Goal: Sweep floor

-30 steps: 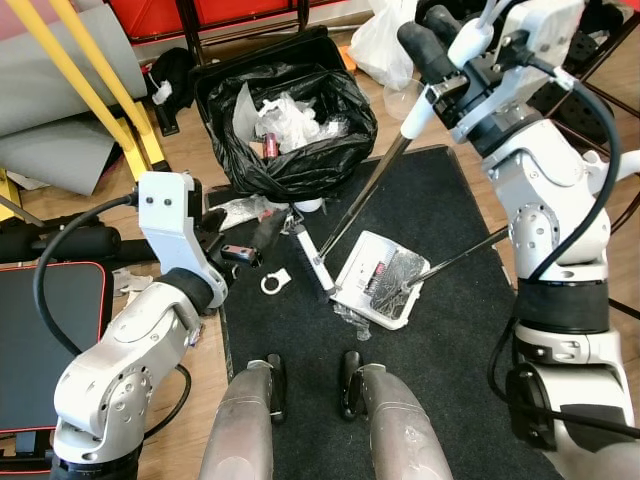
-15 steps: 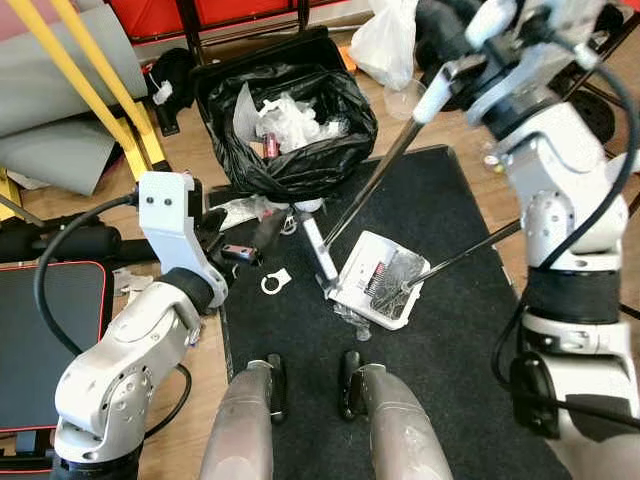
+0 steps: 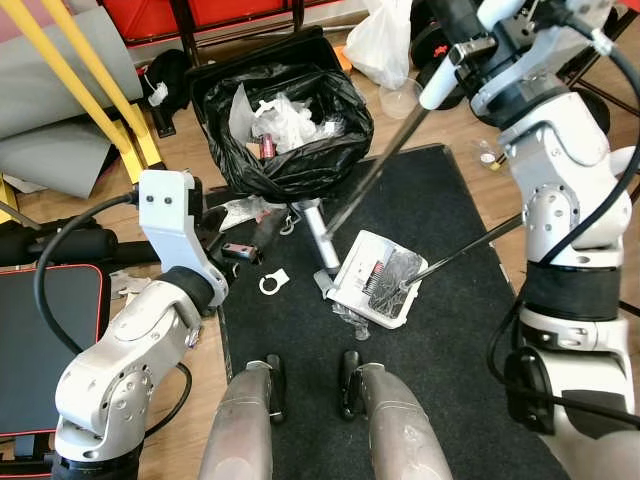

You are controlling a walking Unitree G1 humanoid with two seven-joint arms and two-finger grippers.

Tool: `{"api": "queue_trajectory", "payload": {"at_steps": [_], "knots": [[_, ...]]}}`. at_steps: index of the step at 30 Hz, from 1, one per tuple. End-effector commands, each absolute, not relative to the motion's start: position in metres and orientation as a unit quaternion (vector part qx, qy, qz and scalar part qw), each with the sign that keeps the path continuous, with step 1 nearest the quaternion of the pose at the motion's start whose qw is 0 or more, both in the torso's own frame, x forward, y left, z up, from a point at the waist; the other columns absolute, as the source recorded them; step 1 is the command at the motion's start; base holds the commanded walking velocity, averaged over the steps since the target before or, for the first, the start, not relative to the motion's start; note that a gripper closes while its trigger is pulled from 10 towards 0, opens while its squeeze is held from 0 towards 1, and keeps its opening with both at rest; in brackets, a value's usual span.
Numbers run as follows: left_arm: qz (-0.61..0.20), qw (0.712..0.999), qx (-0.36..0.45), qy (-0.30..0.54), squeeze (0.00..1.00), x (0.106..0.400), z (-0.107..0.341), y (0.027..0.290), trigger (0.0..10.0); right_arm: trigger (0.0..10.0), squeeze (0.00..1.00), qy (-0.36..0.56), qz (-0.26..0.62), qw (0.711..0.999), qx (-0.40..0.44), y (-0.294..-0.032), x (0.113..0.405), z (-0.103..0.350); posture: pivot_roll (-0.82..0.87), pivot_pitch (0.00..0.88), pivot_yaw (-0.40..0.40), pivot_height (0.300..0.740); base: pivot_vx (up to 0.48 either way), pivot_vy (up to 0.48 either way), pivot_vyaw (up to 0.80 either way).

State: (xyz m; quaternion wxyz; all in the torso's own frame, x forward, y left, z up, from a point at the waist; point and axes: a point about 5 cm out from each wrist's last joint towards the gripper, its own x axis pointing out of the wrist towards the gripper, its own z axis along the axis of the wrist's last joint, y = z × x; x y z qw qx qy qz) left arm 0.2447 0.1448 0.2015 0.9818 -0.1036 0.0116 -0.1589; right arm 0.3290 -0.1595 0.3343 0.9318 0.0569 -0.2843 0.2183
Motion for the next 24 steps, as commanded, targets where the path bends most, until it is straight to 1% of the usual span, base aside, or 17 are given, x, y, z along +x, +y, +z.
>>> {"api": "queue_trajectory", "payload": {"at_steps": [1,2,4,7,9,10,11,12,13,15,22,23,24], "knots": [[-0.182,0.977,-0.107,0.019,0.00,0.242,0.197,0.142,10.0,10.0,0.00,-0.341,0.233,0.908,0.071,-0.158,0.316,0.355,0.09,0.299,-0.035,0.740,0.000,0.000,0.00],[-0.182,0.977,-0.107,0.019,0.00,0.242,0.197,0.142,10.0,10.0,0.00,-0.341,0.233,0.908,0.071,-0.158,0.316,0.355,0.09,0.299,-0.035,0.740,0.000,0.000,0.00],[-0.181,0.977,-0.107,0.019,0.00,0.241,0.198,0.142,10.0,10.0,0.00,-0.349,0.250,0.897,0.105,-0.152,0.315,0.359,0.10,0.303,-0.038,0.740,0.000,0.000,0.00],[-0.181,0.977,-0.107,0.019,0.00,0.241,0.198,0.142,10.0,10.0,0.00,-0.349,0.250,0.897,0.105,-0.152,0.315,0.359,0.10,0.303,-0.038,0.740,0.000,0.000,0.00],[-0.181,0.977,-0.108,0.019,0.00,0.241,0.198,0.142,10.0,10.0,0.00,-0.322,0.257,0.900,0.146,-0.145,0.323,0.347,0.10,0.307,-0.038,0.740,0.000,0.000,0.00],[-0.181,0.977,-0.108,0.019,0.00,0.241,0.198,0.142,10.0,10.0,0.00,-0.322,0.257,0.900,0.146,-0.145,0.323,0.347,0.10,0.307,-0.038,0.740,0.000,0.000,0.00],[-0.181,0.977,-0.108,0.020,0.00,0.241,0.198,0.143,10.0,10.0,0.00,-0.287,0.256,0.908,0.166,-0.142,0.331,0.332,0.10,0.312,-0.036,0.740,0.000,0.000,0.00],[-0.181,0.977,-0.108,0.020,0.00,0.240,0.198,0.143,10.0,10.0,0.00,-0.255,0.251,0.919,0.165,-0.140,0.338,0.318,0.11,0.312,-0.036,0.740,0.000,0.000,0.00],[-0.181,0.977,-0.108,0.020,0.00,0.240,0.198,0.143,10.0,10.0,0.00,-0.255,0.251,0.919,0.165,-0.140,0.338,0.318,0.11,0.312,-0.036,0.740,0.000,0.000,0.00],[-0.181,0.977,-0.108,0.021,0.00,0.239,0.198,0.143,10.0,10.0,0.00,-0.226,0.245,0.930,0.156,-0.139,0.342,0.305,0.11,0.307,-0.036,0.740,0.000,0.000,0.00],[-0.182,0.977,-0.108,0.024,0.00,0.238,0.197,0.145,10.0,10.0,0.00,-0.216,0.241,0.935,0.143,-0.142,0.342,0.305,0.11,0.302,-0.036,0.740,0.000,0.000,0.00],[-0.183,0.977,-0.108,0.024,0.00,0.238,0.197,0.145,10.0,10.0,0.00,-0.211,0.236,0.940,0.126,-0.146,0.342,0.306,0.11,0.294,-0.034,0.740,0.000,0.000,0.00],[-0.183,0.977,-0.108,0.024,0.00,0.238,0.197,0.145,10.0,10.0,0.00,-0.211,0.236,0.940,0.126,-0.146,0.342,0.306,0.11,0.294,-0.034,0.740,0.000,0.000,0.00]]}}
